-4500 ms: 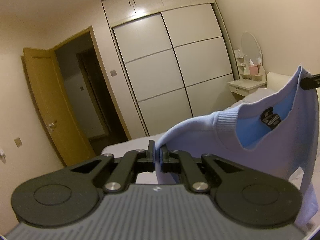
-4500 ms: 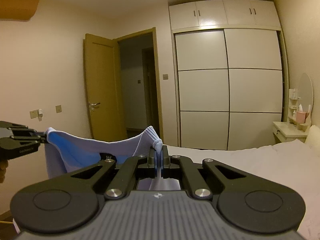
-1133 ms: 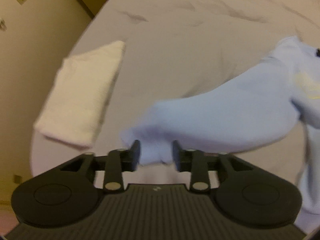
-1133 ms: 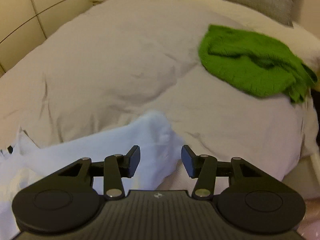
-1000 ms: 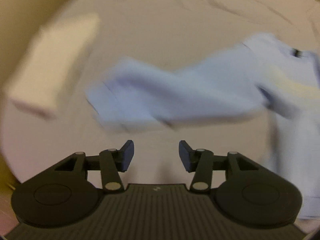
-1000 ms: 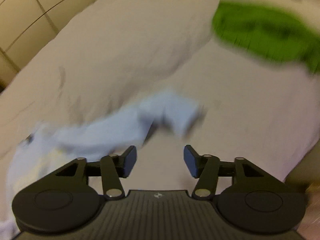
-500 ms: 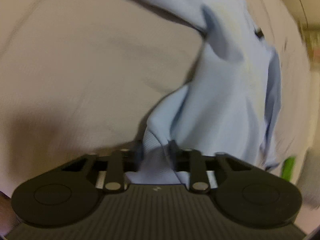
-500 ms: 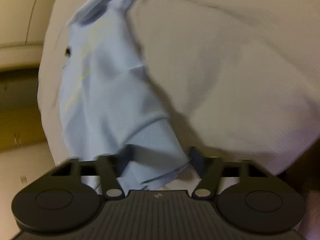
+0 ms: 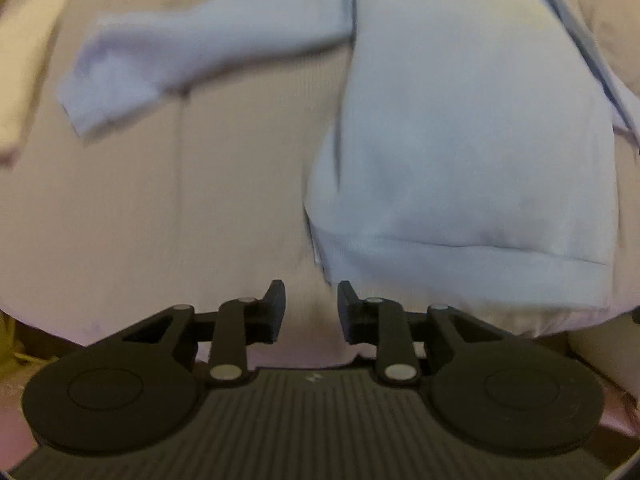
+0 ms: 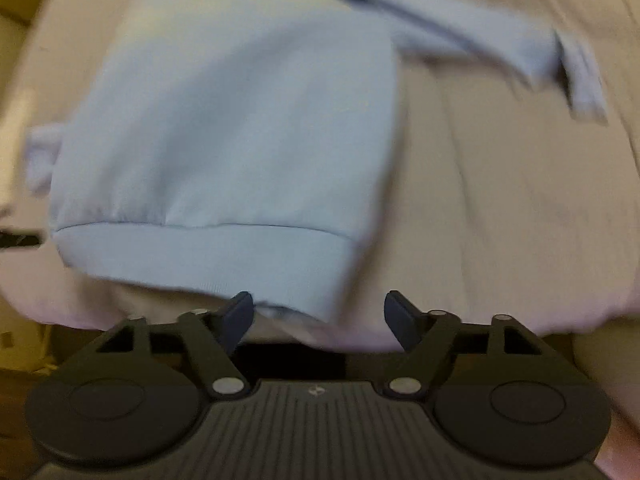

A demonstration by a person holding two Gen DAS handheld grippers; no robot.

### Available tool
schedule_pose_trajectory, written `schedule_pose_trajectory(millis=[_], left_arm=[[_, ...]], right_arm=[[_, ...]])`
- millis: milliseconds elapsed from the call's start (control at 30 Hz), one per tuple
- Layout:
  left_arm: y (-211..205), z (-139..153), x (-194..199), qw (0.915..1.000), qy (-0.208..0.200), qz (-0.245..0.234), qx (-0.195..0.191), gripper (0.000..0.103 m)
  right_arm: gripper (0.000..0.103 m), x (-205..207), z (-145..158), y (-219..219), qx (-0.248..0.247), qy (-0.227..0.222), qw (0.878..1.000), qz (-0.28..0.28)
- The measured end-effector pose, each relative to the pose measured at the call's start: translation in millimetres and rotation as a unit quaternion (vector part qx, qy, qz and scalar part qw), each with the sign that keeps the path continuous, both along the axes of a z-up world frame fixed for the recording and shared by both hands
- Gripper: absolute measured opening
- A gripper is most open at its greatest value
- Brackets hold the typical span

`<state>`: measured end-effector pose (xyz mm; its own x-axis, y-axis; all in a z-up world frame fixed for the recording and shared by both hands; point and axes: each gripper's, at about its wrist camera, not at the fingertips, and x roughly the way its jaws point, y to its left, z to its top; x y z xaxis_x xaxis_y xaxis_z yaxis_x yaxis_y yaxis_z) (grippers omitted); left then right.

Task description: Fold clothes

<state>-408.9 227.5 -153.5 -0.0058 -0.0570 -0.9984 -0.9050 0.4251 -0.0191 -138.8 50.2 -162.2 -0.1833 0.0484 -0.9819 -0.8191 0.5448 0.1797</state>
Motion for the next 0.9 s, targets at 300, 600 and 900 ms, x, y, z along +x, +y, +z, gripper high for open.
schedule_pose_trajectory(millis=[300,600,900], left_arm=[[23,-35,-22,0.9956,-0.061,0.070,0.015,0.033],[60,-38,25,0.9922,-0.101,0.047,0.055,0.033],[182,-16,86,0.9775,-0.121,-0.020,0.172,0.035]], right_arm=[[0.068,54,-64,-63,0.057,0.040,0.974,-0.214],[0.065,66,-81,-28,0.053,-0.014,0.984,-0.169],[0.064,102,-23,79,0.193,-0.181,0.964,-0.001]])
